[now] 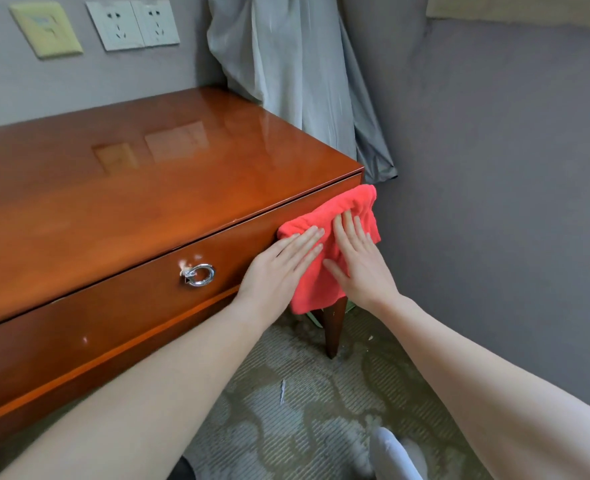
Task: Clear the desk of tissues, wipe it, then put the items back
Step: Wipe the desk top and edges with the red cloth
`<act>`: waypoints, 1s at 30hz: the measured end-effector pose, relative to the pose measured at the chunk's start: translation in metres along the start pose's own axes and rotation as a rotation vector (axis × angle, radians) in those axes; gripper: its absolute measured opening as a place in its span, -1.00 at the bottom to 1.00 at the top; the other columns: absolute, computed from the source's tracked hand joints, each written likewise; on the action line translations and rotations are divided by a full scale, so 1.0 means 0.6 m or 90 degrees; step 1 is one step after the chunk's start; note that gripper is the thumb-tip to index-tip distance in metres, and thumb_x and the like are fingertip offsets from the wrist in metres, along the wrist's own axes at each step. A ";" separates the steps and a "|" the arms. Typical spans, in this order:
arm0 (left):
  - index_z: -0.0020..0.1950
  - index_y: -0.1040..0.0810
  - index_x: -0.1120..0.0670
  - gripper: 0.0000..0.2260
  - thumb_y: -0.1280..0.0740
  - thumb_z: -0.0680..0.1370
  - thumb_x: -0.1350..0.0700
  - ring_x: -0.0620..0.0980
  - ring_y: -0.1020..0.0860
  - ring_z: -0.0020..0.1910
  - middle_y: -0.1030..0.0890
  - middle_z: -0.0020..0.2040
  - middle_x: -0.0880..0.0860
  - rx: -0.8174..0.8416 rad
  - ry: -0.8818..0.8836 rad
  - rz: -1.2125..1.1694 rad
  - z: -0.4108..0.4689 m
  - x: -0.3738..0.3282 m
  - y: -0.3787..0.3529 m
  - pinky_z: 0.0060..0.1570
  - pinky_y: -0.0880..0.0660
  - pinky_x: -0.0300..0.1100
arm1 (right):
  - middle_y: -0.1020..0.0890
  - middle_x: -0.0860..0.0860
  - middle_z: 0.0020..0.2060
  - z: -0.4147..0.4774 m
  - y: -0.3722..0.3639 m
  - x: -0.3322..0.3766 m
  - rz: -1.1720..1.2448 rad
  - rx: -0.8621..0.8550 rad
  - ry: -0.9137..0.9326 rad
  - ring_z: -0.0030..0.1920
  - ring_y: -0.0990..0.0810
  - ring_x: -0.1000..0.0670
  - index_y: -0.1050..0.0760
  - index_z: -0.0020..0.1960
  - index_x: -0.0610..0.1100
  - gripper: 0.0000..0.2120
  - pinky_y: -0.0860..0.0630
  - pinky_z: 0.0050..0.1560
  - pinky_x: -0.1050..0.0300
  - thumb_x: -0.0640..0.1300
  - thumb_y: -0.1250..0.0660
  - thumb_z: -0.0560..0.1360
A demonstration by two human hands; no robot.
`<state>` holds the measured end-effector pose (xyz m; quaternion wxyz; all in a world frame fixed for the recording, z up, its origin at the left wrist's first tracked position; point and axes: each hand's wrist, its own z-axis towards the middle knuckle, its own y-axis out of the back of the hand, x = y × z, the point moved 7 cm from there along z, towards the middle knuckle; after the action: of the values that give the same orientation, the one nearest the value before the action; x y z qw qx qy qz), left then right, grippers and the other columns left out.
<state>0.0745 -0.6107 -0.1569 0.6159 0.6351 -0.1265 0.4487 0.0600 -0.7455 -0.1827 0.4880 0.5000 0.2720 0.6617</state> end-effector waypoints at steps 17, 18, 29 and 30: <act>0.59 0.30 0.05 -0.30 0.10 0.63 -0.29 0.08 0.48 0.47 0.37 0.57 0.11 0.114 0.030 0.075 -0.184 0.131 0.037 0.23 0.52 0.46 | 0.35 0.07 0.48 -0.030 -0.041 0.249 0.214 -0.016 -0.019 0.51 0.39 -0.02 0.37 0.51 -0.03 -0.15 0.23 0.53 0.04 -0.09 -0.26 0.58; 0.59 0.28 0.03 -0.32 0.08 0.63 -0.29 0.08 0.46 0.49 0.36 0.57 0.10 0.118 0.040 0.053 -0.200 0.135 0.037 0.24 0.50 0.47 | 0.35 0.08 0.48 -0.035 -0.046 0.265 0.217 -0.011 -0.012 0.51 0.39 -0.02 0.38 0.51 -0.02 -0.15 0.23 0.53 0.04 -0.12 -0.25 0.58; 0.60 0.27 -0.05 -0.36 0.06 0.64 -0.25 0.05 0.28 0.58 0.25 0.61 0.05 0.087 0.067 -0.030 -0.208 0.151 0.057 0.23 0.50 0.48 | 0.35 0.12 0.49 -0.033 -0.021 0.253 0.068 0.010 0.003 0.52 0.35 0.02 0.42 0.49 0.09 -0.14 0.19 0.51 -0.03 0.11 -0.23 0.58; 0.60 0.28 -0.03 -0.35 0.06 0.64 -0.26 0.07 0.28 0.58 0.26 0.61 0.06 0.090 0.063 -0.020 -0.201 0.150 0.057 0.23 0.52 0.46 | 0.37 0.13 0.48 -0.029 -0.019 0.242 0.037 0.021 0.001 0.52 0.35 0.03 0.45 0.49 0.10 -0.14 0.21 0.50 -0.01 0.13 -0.21 0.58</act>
<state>0.0509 -0.4743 -0.0879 0.5822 0.6556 -0.0538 0.4778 0.0443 -0.6056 -0.1407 0.4602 0.5154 0.2686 0.6712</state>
